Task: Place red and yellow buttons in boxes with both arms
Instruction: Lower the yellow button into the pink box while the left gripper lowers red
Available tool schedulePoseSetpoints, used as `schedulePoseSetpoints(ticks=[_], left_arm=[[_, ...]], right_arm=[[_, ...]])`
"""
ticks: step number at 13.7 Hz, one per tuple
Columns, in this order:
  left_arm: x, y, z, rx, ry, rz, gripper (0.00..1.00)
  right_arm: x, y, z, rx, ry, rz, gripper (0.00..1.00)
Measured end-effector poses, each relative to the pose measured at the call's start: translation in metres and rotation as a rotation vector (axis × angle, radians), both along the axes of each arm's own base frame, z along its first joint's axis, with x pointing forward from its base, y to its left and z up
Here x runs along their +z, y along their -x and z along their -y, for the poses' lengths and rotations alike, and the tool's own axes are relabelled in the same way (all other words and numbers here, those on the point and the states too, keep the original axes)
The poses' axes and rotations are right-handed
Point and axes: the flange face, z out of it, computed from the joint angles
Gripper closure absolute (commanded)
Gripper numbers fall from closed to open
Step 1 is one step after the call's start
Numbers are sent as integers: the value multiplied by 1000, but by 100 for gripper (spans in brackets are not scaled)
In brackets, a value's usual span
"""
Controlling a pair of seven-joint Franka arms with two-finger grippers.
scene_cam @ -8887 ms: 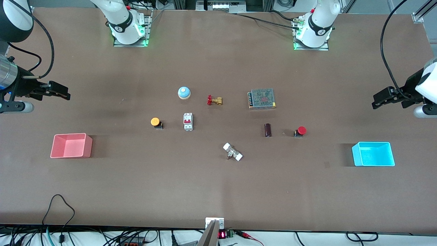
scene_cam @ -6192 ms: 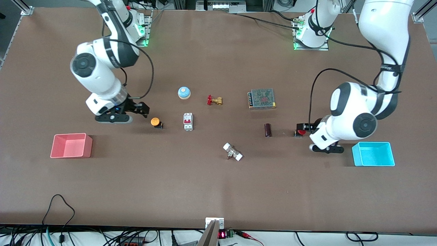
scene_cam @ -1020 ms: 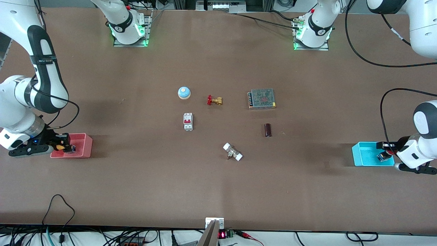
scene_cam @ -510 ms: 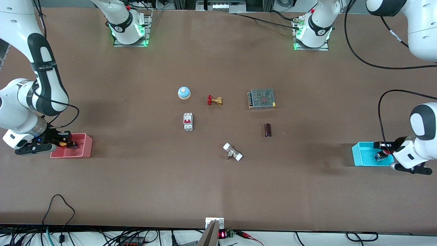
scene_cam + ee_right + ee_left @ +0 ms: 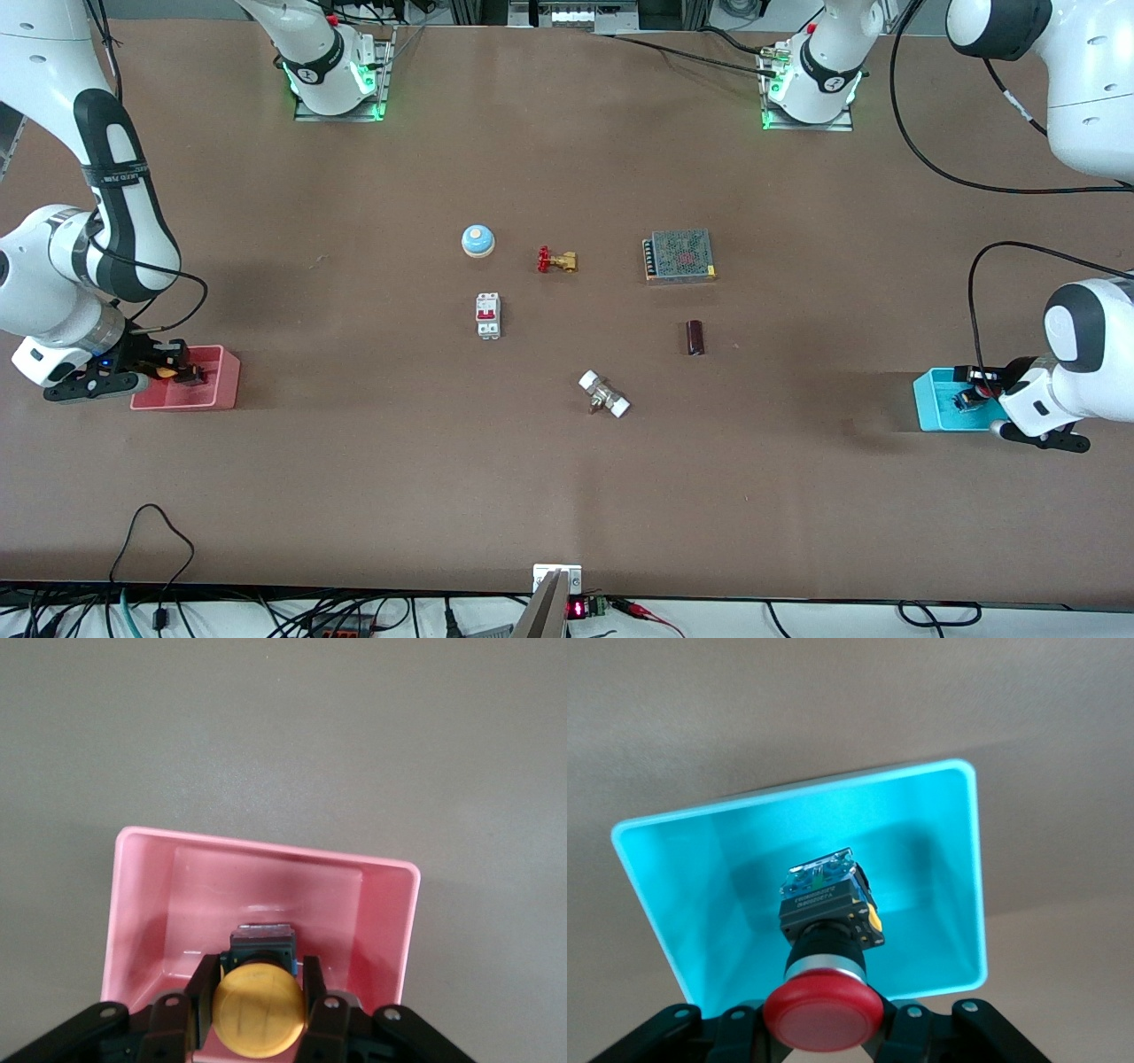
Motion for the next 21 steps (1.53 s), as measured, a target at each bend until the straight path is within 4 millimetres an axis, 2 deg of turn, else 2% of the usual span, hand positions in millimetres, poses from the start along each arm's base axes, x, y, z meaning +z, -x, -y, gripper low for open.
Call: schedulePoseSetpoints(ticks=[5,7,9,10,11,12,15,17,18,19,21], left_arm=[[-16,2,-2,-5,7,-19,80],[-20,3,-2,-5,8,-24,71],[-27,4,-2,-5,10,-32,36],[-29,4,-2,-5,11,-34,27],[-30,3,-2,-4,11,-34,9],[-29,3,-3,-5,10,-32,0],[-28,2,-2,-6,10,-28,0],[-24,-1,-1,-7,8,-20,0],[-18,-3,-1,-9,6,-9,0],[-7,-7,1,-13,3,10,0],[35,-16,18,-31,4,68,0]], right_arm=[[-7,1,0,-1,-2,-10,69],[-8,1,0,-1,-2,-12,65],[-8,1,0,-1,-2,-12,48],[-8,1,0,-1,-3,-12,41],[-8,1,0,-1,-3,-11,37],[-8,1,0,-1,-3,-11,31],[-8,1,-1,0,-3,-11,13],[-7,1,-1,0,-3,-9,4],[-6,0,-1,1,-2,-6,4],[-3,-2,-1,1,0,1,0],[14,-9,-1,6,4,32,0]])
